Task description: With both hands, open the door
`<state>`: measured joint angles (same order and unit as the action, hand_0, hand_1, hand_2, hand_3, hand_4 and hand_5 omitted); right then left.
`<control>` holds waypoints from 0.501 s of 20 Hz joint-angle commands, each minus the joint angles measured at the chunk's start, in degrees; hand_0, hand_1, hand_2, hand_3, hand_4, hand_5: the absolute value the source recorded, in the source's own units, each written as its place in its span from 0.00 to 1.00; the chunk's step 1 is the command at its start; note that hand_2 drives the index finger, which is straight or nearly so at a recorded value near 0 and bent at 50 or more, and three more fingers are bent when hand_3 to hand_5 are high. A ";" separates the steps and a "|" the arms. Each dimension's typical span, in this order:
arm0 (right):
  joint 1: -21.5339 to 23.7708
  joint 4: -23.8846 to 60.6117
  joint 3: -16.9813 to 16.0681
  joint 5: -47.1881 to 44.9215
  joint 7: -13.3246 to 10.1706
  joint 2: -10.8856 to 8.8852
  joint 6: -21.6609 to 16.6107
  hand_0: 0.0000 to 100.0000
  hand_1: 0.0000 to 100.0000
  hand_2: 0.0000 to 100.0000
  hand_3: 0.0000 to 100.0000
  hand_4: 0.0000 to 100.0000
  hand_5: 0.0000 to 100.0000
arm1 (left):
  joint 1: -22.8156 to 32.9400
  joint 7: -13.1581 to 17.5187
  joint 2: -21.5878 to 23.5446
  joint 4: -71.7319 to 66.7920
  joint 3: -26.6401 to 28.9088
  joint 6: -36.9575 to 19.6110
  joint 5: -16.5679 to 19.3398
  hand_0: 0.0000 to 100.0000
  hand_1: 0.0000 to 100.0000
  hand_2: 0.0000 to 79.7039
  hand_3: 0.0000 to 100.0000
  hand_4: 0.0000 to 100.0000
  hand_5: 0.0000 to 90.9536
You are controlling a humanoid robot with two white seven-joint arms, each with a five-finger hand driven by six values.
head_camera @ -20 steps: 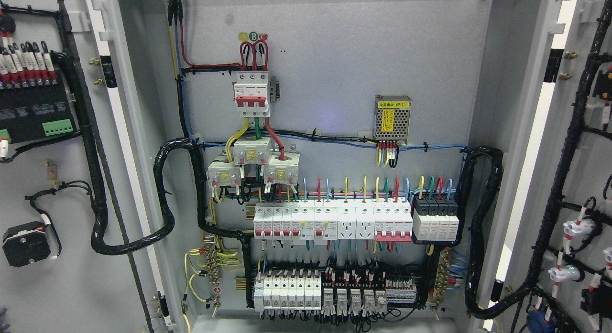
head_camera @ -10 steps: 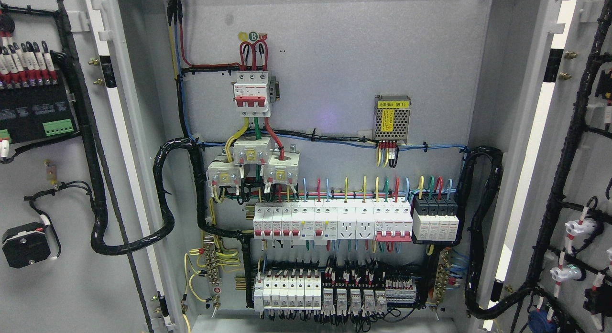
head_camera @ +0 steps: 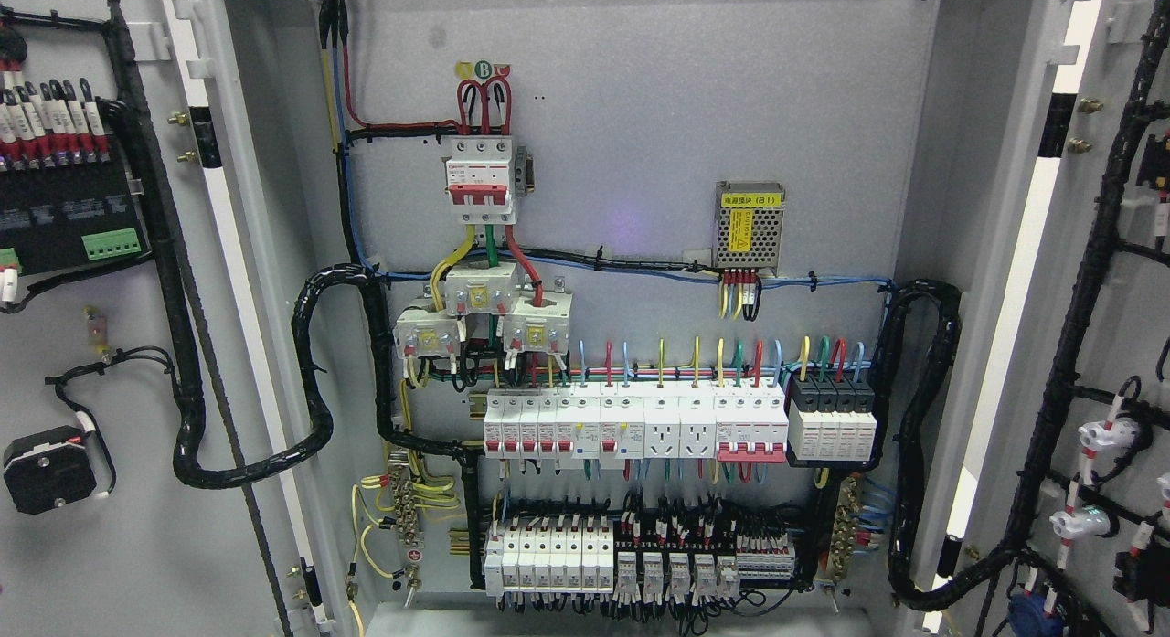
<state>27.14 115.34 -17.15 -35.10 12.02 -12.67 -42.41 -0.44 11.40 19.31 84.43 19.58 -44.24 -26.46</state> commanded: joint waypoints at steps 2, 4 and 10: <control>-0.59 0.15 4.58 0.03 0.29 -2.89 -0.31 0.38 0.00 0.00 0.00 0.00 0.00 | 3.77 -0.24 -1.91 4.16 -9.73 -16.05 3.16 0.00 0.00 0.00 0.00 0.00 0.00; -0.68 0.23 5.46 0.03 0.37 -3.76 -0.48 0.38 0.00 0.00 0.00 0.00 0.00 | 5.35 -0.24 -2.95 5.04 -11.57 -16.14 5.09 0.00 0.00 0.00 0.00 0.00 0.00; -0.68 0.23 7.65 0.12 0.37 -4.82 -0.92 0.38 0.00 0.00 0.00 0.00 0.00 | 9.13 -0.15 -8.49 8.99 -15.97 -16.14 13.79 0.00 0.00 0.00 0.00 0.00 0.00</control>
<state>26.55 115.47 -13.58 -35.05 12.37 -15.15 -43.20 5.15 11.18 16.39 88.06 11.75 -44.27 -19.06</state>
